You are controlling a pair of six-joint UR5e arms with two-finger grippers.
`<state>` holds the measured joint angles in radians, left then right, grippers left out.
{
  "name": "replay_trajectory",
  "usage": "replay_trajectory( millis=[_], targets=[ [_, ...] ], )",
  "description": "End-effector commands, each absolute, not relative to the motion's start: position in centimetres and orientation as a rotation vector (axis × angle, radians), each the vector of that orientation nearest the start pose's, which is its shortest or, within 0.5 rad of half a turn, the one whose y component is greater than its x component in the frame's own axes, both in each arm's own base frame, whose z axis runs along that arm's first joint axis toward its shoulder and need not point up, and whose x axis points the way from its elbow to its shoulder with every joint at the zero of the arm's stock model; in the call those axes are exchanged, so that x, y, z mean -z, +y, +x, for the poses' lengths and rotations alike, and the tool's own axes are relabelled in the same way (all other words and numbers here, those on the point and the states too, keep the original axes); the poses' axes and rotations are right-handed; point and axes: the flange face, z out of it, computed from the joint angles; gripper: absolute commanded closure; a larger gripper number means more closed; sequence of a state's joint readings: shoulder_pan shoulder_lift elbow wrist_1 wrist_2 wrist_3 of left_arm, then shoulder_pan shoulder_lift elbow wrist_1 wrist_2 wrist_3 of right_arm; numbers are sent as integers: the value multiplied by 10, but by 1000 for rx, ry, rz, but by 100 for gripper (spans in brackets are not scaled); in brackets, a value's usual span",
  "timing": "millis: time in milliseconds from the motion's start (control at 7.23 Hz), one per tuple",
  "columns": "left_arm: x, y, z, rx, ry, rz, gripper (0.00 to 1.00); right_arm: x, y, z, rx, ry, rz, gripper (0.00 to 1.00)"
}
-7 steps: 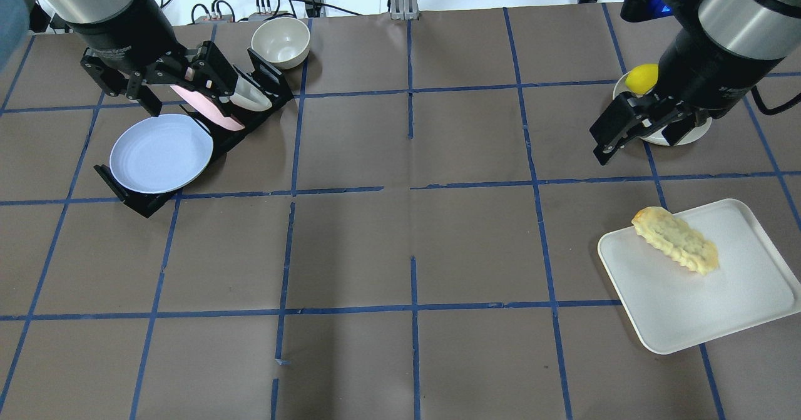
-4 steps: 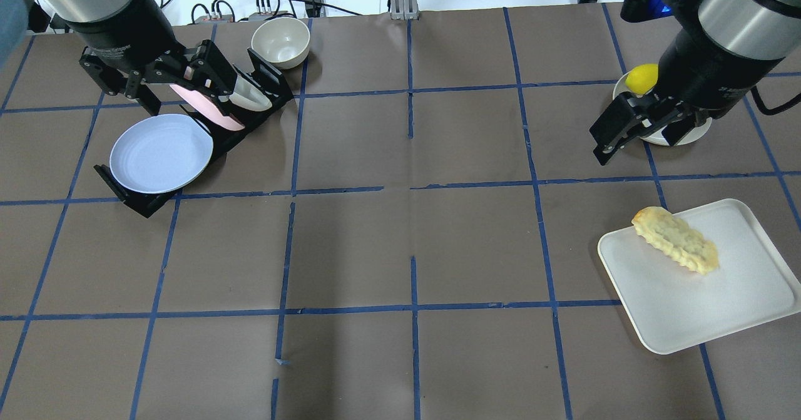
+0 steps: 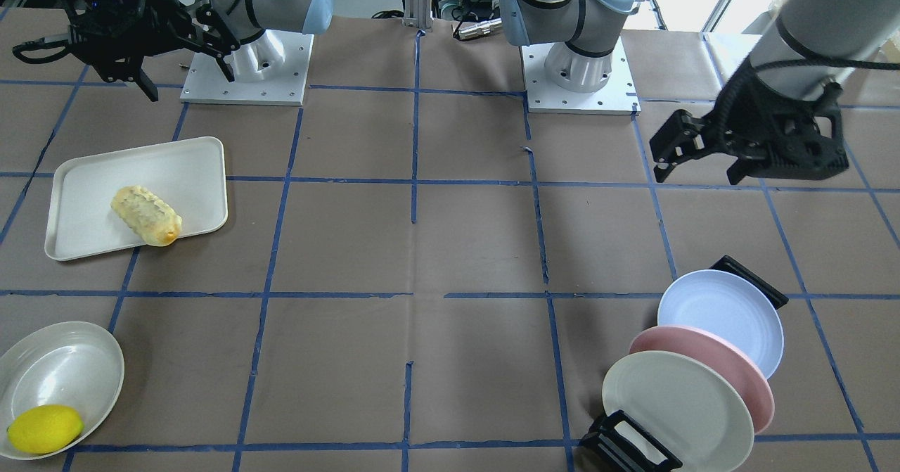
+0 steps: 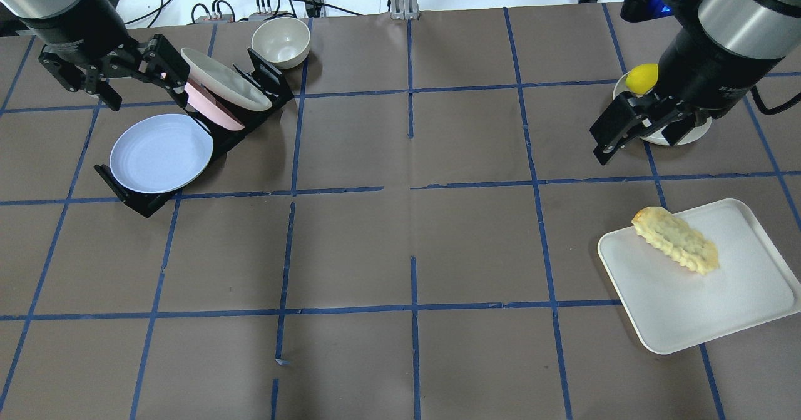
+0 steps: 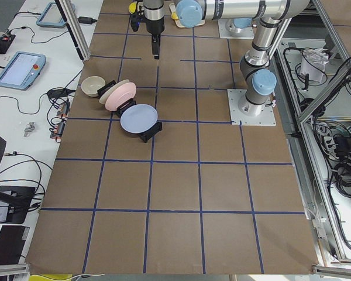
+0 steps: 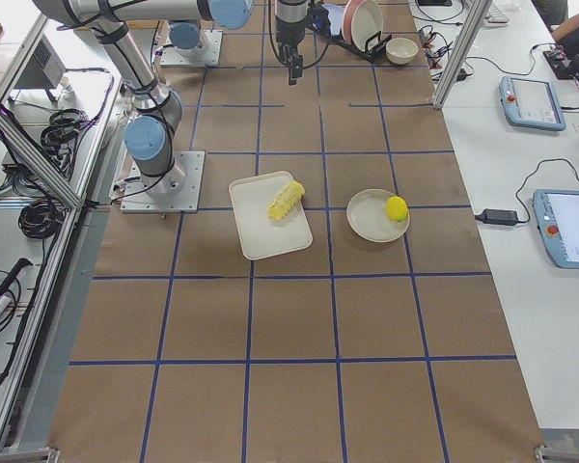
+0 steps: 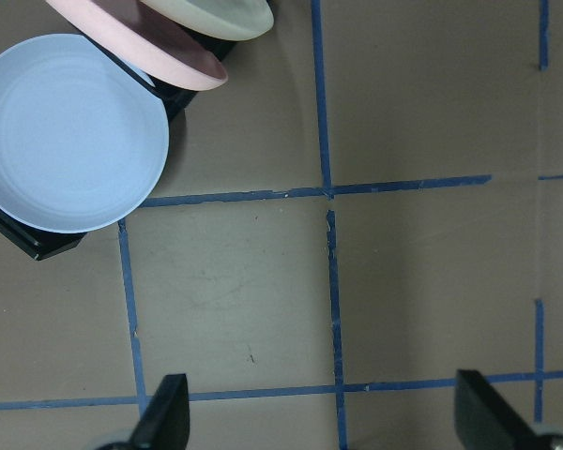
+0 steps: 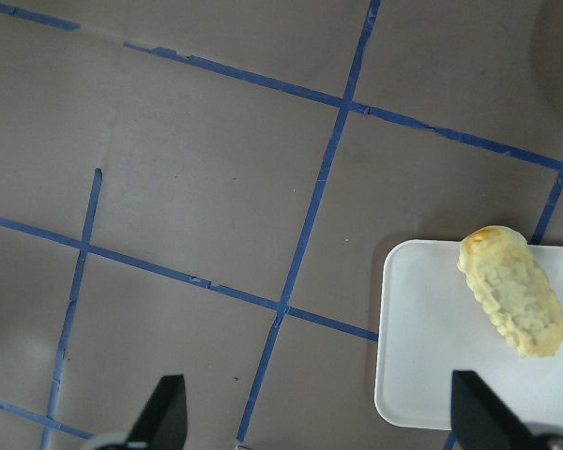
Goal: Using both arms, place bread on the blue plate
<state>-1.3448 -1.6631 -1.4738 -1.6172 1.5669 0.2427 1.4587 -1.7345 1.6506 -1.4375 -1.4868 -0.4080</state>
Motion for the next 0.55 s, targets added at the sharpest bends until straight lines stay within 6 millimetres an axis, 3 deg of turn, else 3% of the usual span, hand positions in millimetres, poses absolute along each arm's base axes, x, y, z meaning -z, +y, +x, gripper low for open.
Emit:
replay_trajectory(
  millis=[0,277,415],
  targets=[
    [-445,-559,86,-144,3215,58,0,-506,-429,94,-53,3014,-443,1],
    [-398,-576,178,-152,3333,67,0,-504,-429,90,-57,3014,-434,1],
    [-367,-589,205,-183,3366,138,0,-504,-429,90,-59,3014,-434,1]
  ],
)
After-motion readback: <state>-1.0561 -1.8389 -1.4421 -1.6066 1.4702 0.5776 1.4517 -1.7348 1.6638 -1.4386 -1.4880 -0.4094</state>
